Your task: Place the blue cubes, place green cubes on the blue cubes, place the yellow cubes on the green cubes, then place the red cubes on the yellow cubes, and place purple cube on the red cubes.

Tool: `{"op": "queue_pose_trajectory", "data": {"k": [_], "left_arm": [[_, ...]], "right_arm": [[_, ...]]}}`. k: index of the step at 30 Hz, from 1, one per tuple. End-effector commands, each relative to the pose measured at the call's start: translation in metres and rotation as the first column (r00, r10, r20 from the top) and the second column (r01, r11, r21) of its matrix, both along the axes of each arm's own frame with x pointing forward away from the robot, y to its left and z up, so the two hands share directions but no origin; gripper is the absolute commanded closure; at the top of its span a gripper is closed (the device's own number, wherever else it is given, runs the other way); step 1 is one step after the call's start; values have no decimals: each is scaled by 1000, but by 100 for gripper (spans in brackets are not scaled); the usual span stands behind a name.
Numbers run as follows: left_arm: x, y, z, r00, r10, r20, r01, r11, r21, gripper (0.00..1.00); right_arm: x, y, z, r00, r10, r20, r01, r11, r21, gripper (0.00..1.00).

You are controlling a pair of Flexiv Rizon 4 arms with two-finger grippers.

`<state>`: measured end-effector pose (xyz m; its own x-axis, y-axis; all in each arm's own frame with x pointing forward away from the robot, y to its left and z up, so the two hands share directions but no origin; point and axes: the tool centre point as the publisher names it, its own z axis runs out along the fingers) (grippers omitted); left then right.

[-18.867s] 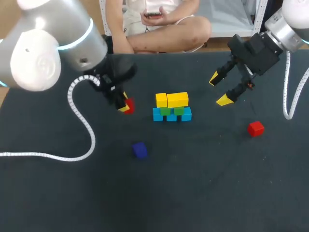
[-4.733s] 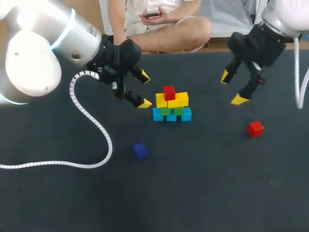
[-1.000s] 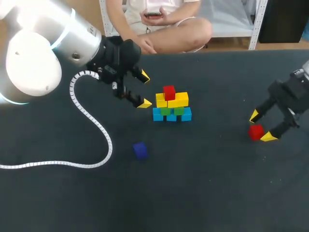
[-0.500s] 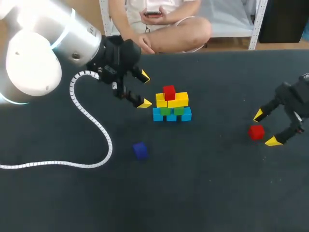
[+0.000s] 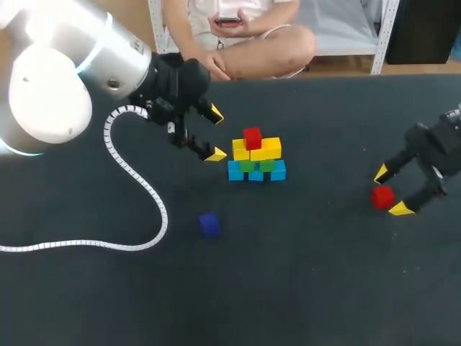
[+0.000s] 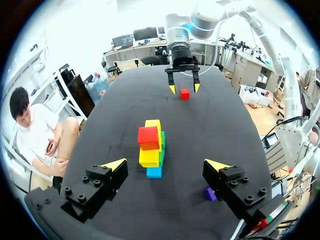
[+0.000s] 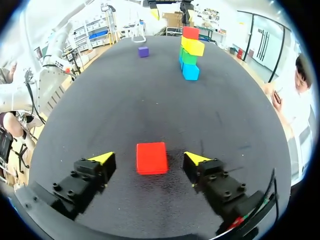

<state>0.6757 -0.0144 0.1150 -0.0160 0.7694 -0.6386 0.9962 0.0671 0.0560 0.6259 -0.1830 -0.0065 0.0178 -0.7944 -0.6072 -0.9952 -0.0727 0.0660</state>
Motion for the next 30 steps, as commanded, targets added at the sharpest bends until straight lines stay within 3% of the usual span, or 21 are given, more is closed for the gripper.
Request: {"op": "queue_pose_trajectory", "data": {"k": [1, 4, 10, 13, 19, 30], "left_arm": [[1, 1, 0, 1000, -3, 0, 3, 1000, -2, 0], [1, 1, 0, 1000, -3, 0, 3, 1000, -2, 0], [1, 1, 0, 1000, -3, 0, 3, 1000, -2, 0], [1, 1, 0, 1000, -3, 0, 3, 1000, -2, 0], [1, 1, 0, 1000, -3, 0, 3, 1000, -2, 0], [1, 1, 0, 1000, -3, 0, 3, 1000, -2, 0]], "right_arm": [[1, -1, 0, 1000, -4, 2, 4, 1000, 0, 60], [1, -1, 0, 1000, -8, 4, 8, 1000, -3, 72], [0, -1, -2, 1000, -13, 3, 13, 1000, -5, 85], [-1, 0, -2, 1000, -23, 10, 23, 1000, -5, 100], [-2, 8, 8, 998, -61, 7, 61, 998, -20, 100], [4, 45, 60, 990, -136, -34, 135, 990, -32, 100]]}}
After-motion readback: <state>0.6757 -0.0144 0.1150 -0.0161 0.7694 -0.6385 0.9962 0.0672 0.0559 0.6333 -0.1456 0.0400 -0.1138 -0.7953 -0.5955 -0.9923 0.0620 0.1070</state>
